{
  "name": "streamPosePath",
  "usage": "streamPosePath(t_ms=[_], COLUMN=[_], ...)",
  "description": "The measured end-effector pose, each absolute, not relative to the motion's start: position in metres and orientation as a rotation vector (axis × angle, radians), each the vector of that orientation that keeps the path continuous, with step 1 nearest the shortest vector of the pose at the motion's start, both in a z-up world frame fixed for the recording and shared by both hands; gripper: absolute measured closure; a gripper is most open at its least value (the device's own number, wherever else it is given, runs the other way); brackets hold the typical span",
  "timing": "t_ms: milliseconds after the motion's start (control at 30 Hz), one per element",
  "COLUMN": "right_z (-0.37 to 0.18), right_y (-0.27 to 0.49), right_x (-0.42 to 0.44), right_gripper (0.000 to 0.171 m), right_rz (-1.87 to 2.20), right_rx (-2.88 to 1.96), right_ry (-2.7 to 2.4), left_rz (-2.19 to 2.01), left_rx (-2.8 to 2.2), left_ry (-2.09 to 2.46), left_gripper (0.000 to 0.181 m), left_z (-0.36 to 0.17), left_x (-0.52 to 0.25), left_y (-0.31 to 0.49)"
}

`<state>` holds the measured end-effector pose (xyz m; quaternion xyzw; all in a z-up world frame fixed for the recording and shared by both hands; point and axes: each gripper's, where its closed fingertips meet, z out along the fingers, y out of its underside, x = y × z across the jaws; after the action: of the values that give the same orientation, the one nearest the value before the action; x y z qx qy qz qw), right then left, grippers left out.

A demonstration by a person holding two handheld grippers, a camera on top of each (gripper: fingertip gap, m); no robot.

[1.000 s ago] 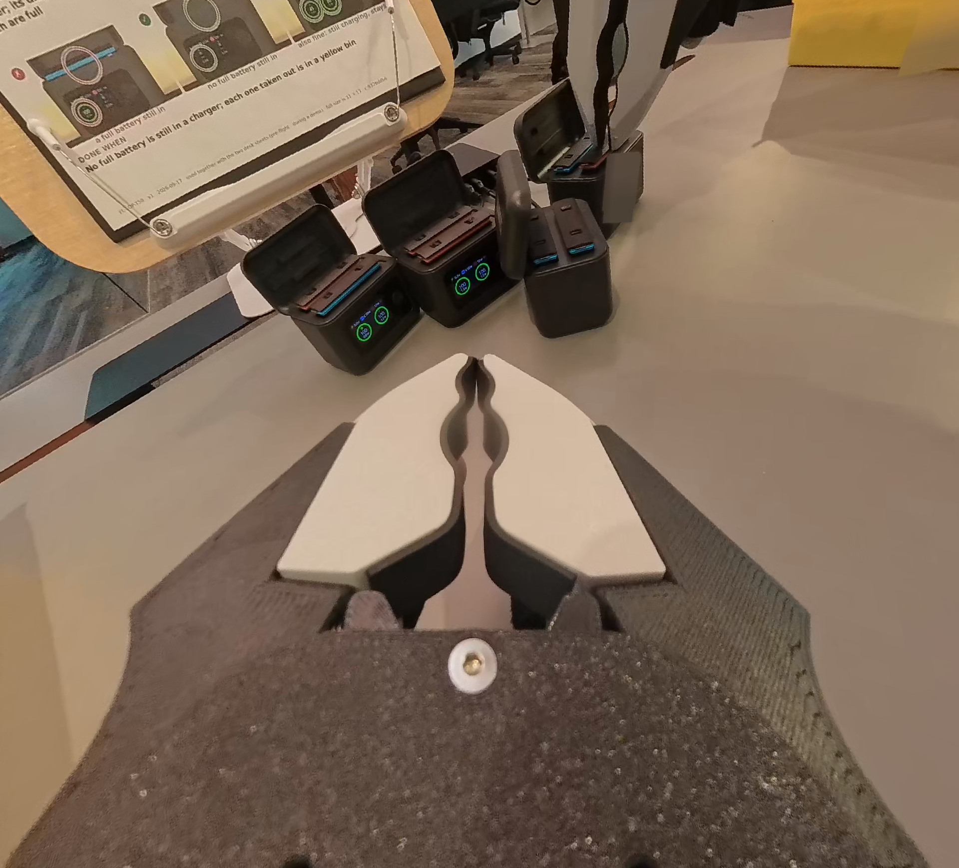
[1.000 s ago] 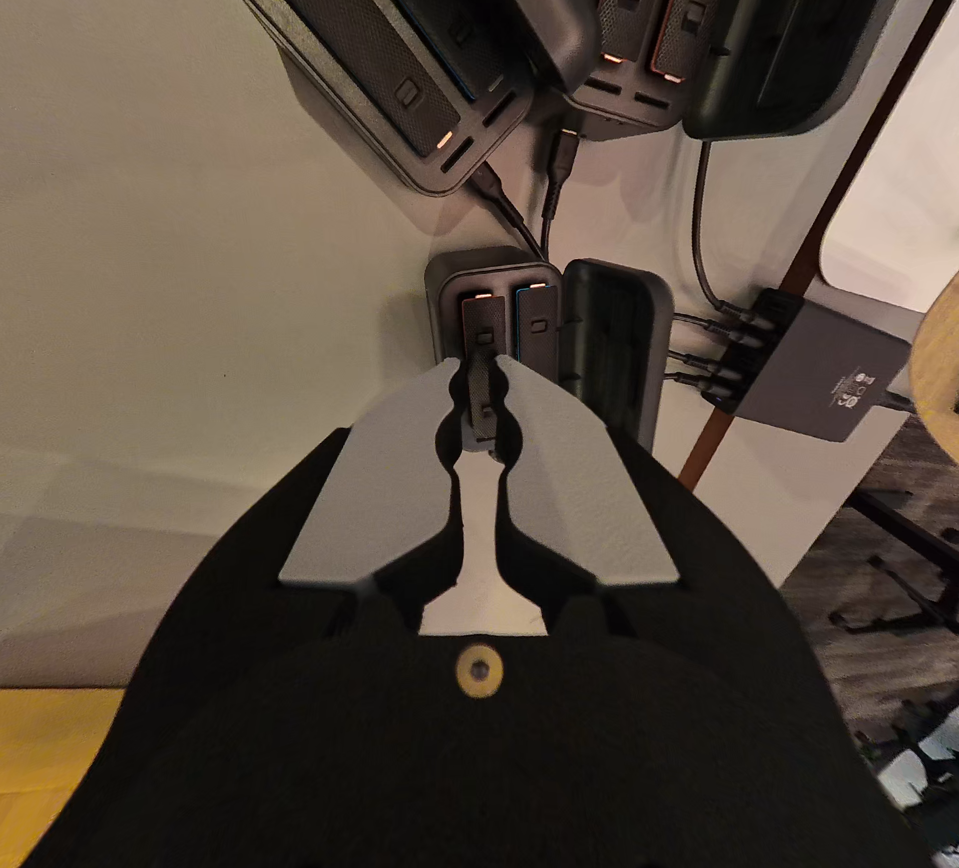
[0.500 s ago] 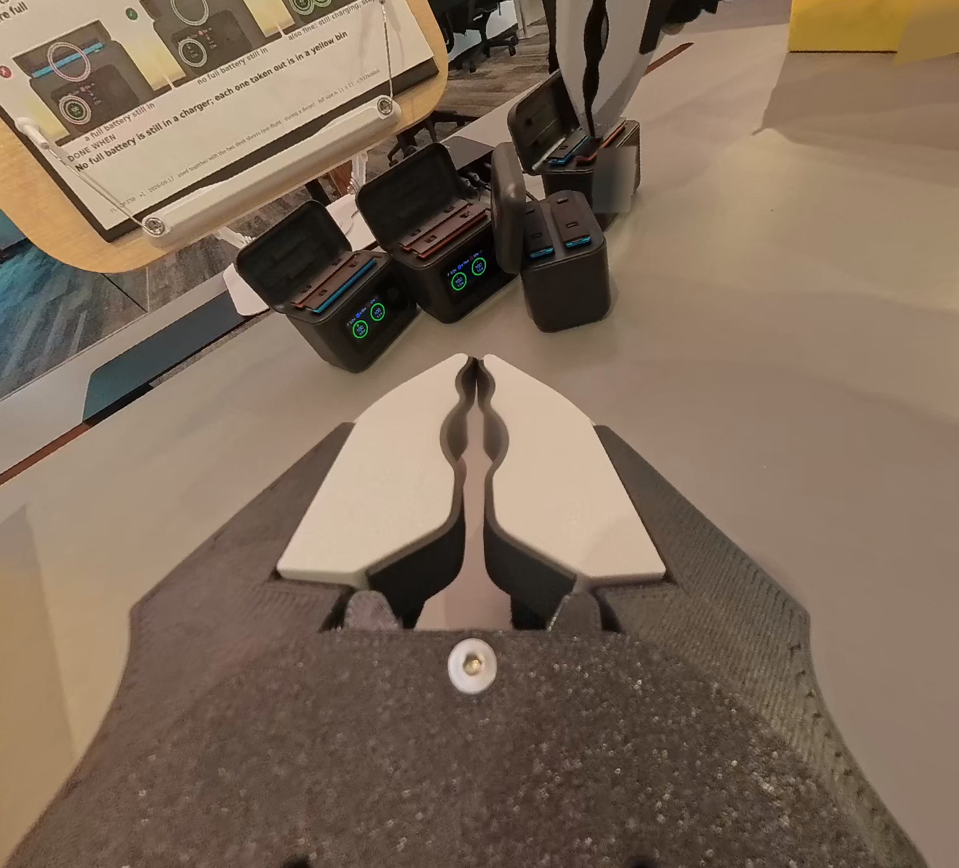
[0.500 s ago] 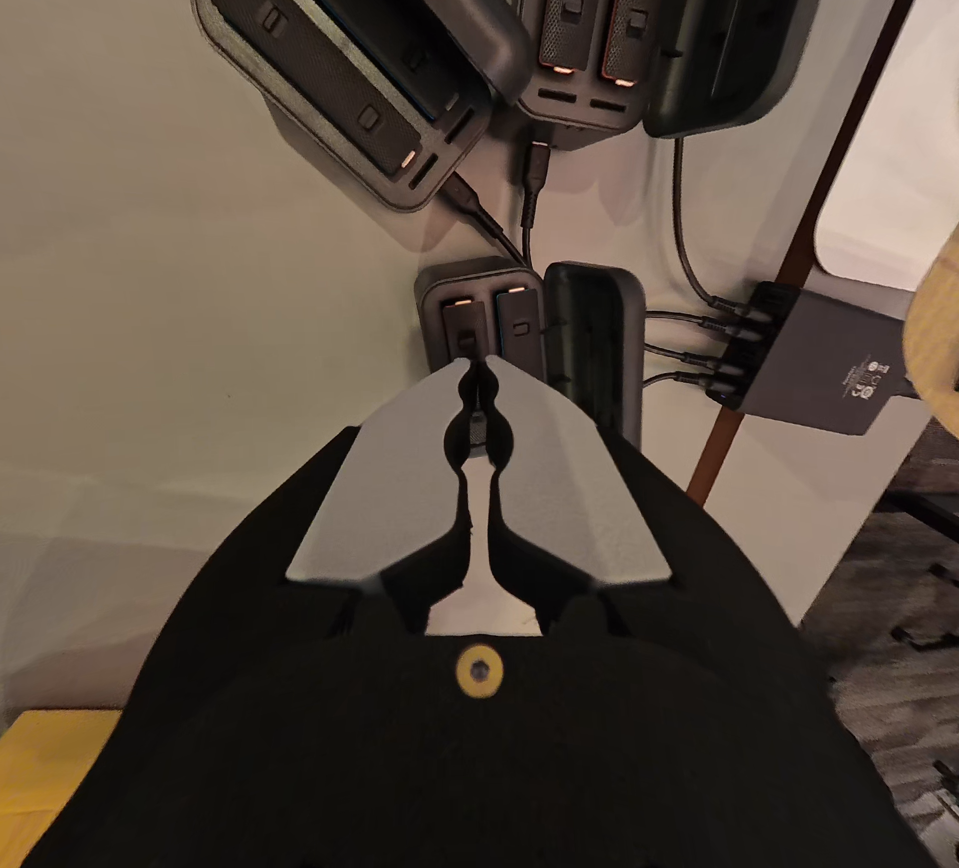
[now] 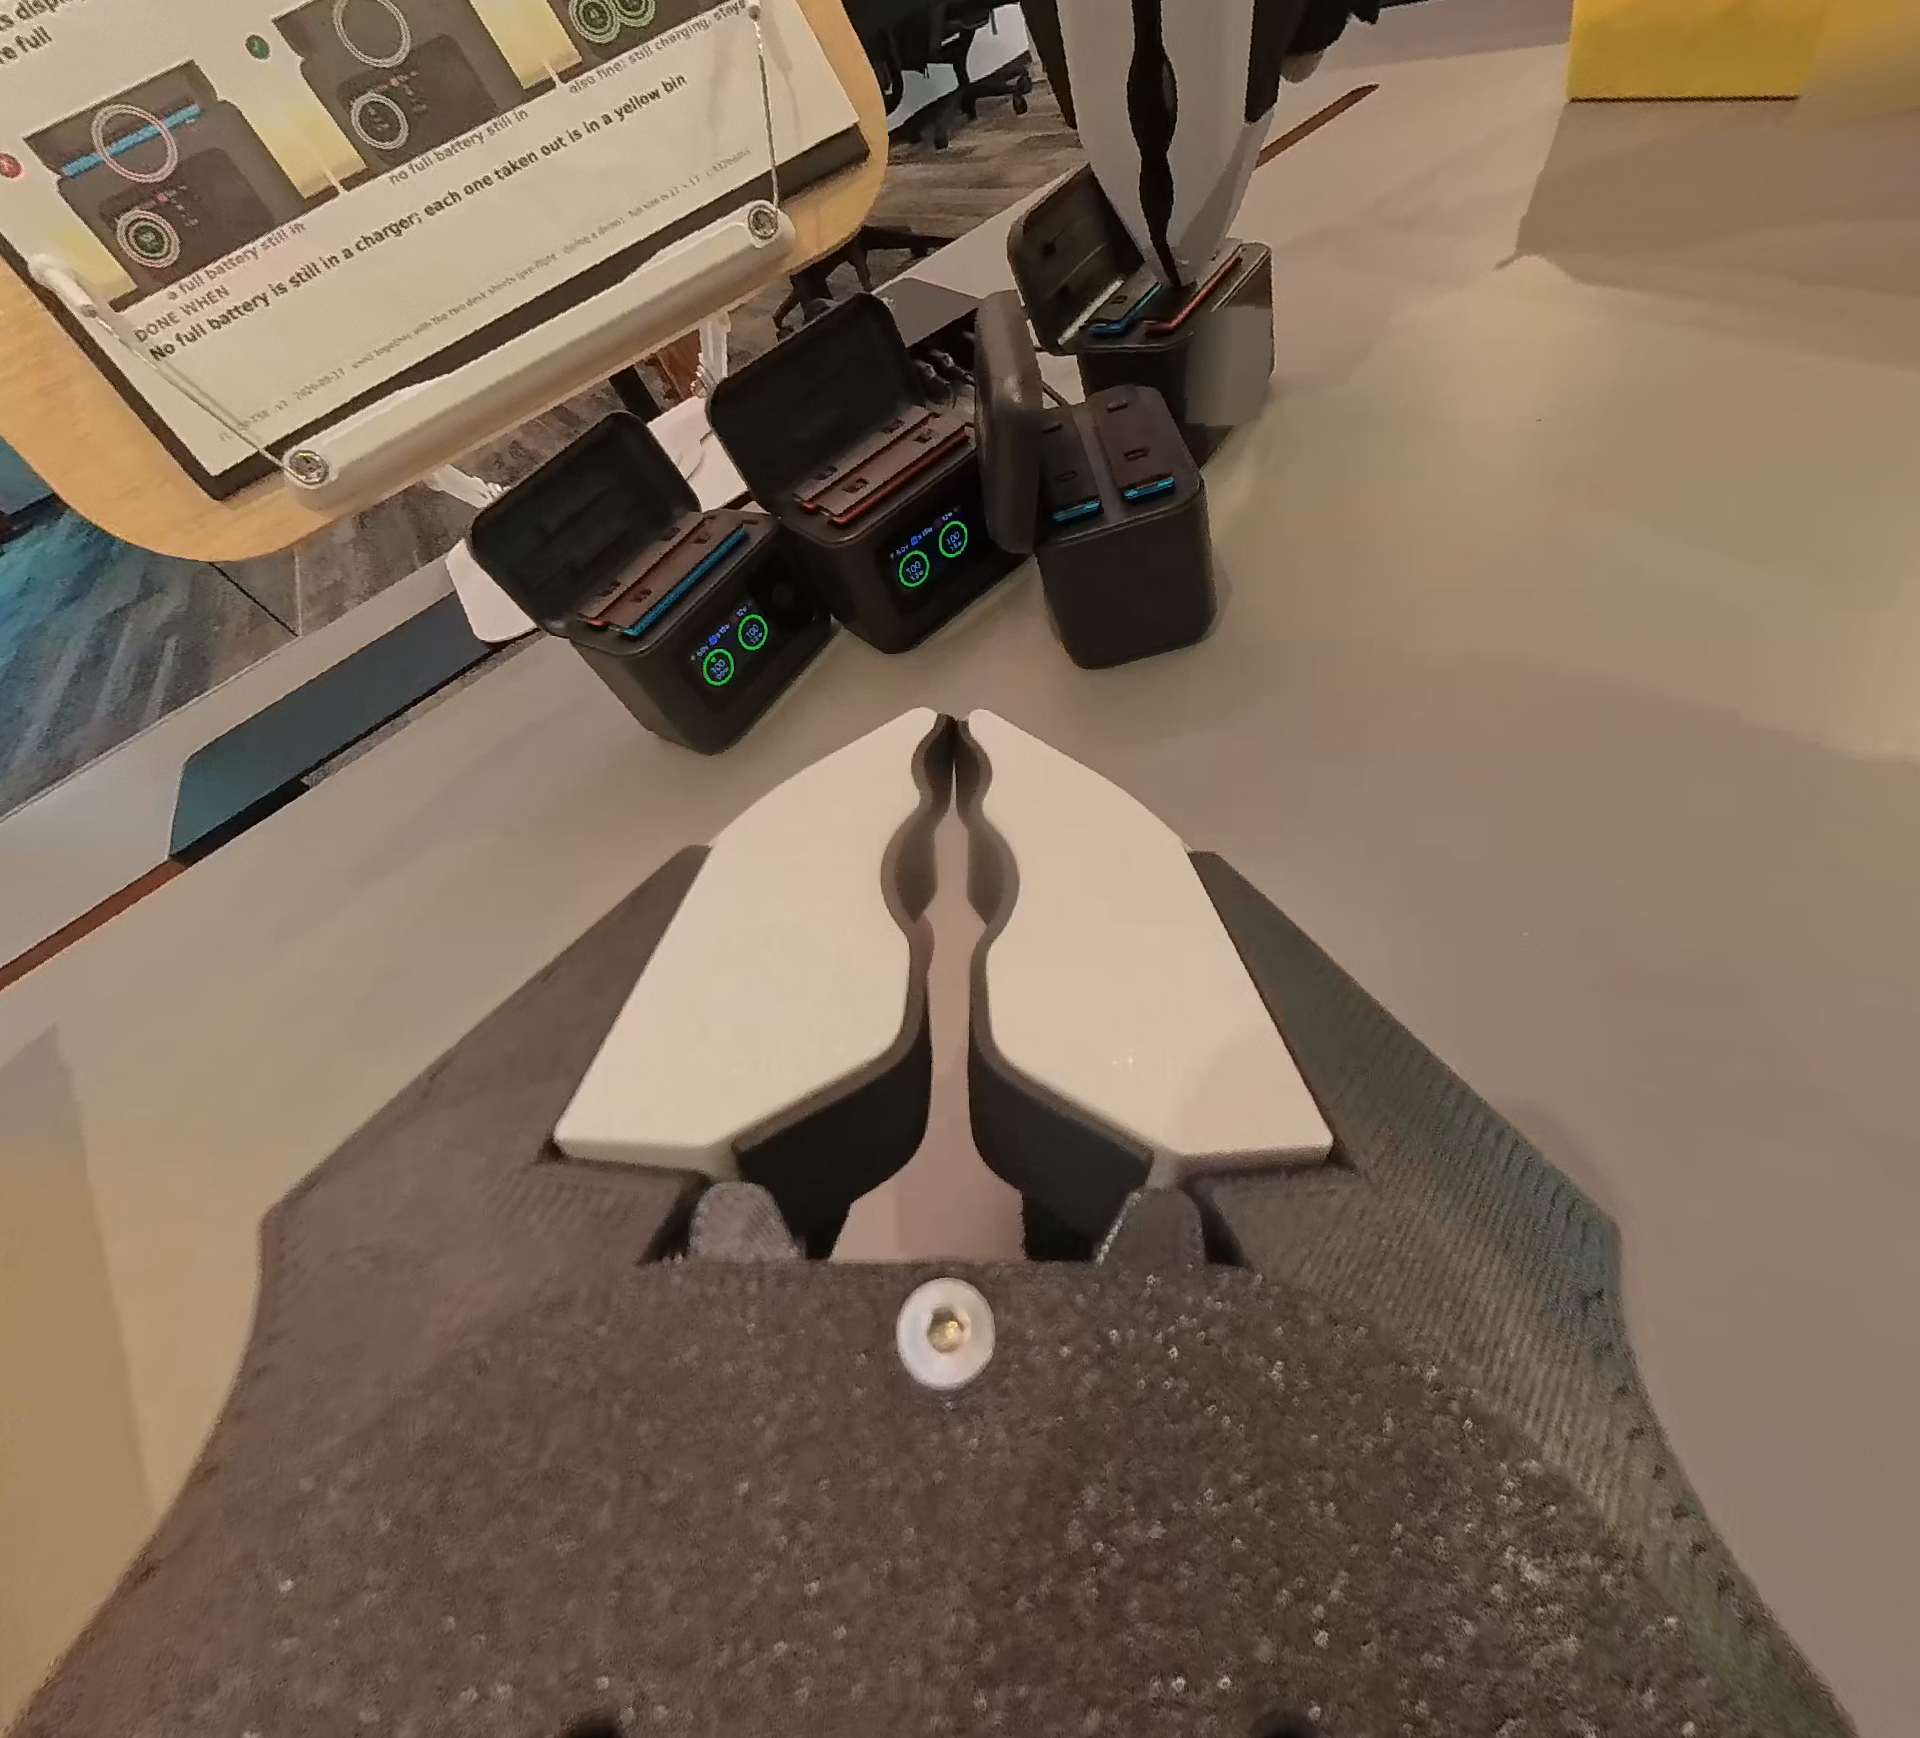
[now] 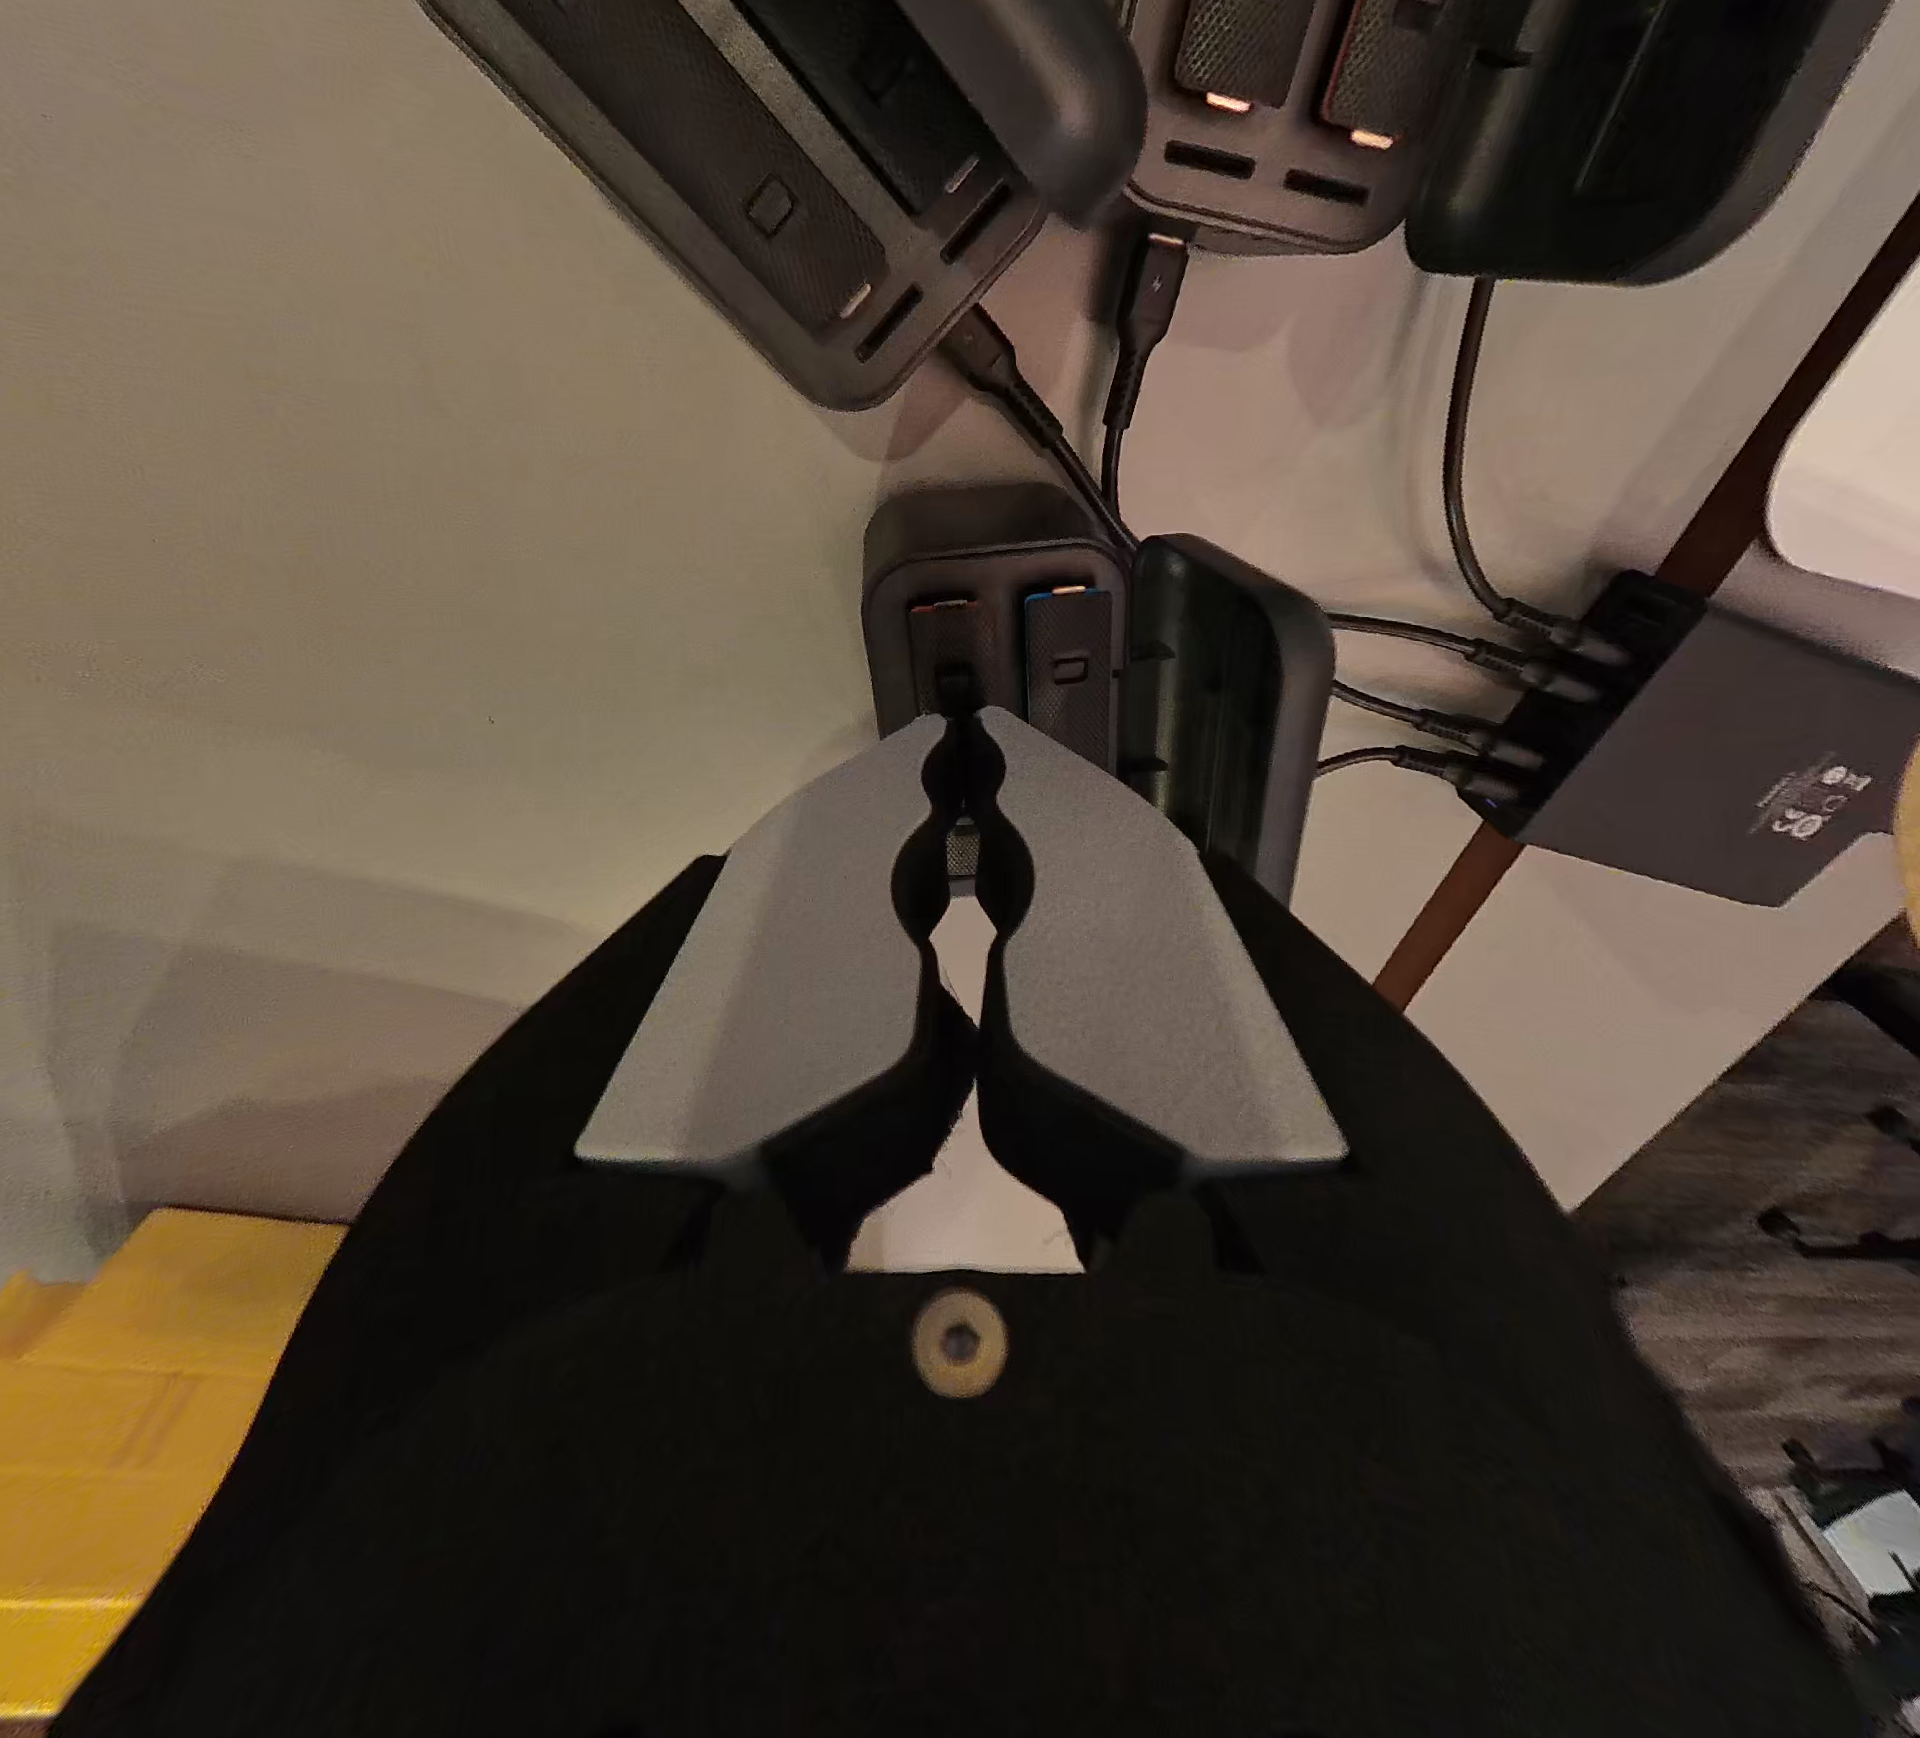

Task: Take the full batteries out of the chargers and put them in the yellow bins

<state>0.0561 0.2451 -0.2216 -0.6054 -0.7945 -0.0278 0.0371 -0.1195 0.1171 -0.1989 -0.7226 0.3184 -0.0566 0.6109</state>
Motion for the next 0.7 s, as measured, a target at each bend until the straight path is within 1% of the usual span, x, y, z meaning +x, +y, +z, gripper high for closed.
streamPosePath(t_ms=[167, 367, 433, 533, 700], right_z=[-0.222, -0.220, -0.211, -0.180, -0.130], right_y=[0.245, 0.246, 0.247, 0.249, 0.248], right_x=[0.056, 0.056, 0.050, 0.040, 0.053], right_gripper=[0.171, 0.171, 0.171, 0.171, 0.171], right_rz=[-0.210, -0.424, -0.406, -0.231, -0.038], right_rx=[-1.864, -1.802, -1.788, -1.809, -1.773], right_ry=[-2.456, -2.315, -2.171, -1.829, -1.208], left_rz=[-0.116, -0.051, -0.047, -0.060, -0.057], left_rx=[-1.649, -1.610, -1.609, -1.610, -1.615], left_ry=[0.748, 0.808, 0.811, 0.793, 0.780], left_gripper=[0.181, 0.181, 0.181, 0.181, 0.181], left_z=[-0.198, -0.199, -0.200, -0.198, -0.198], left_x=[-0.118, -0.112, -0.112, -0.114, -0.115], left_y=[0.115, 0.111, 0.111, 0.111, 0.113])
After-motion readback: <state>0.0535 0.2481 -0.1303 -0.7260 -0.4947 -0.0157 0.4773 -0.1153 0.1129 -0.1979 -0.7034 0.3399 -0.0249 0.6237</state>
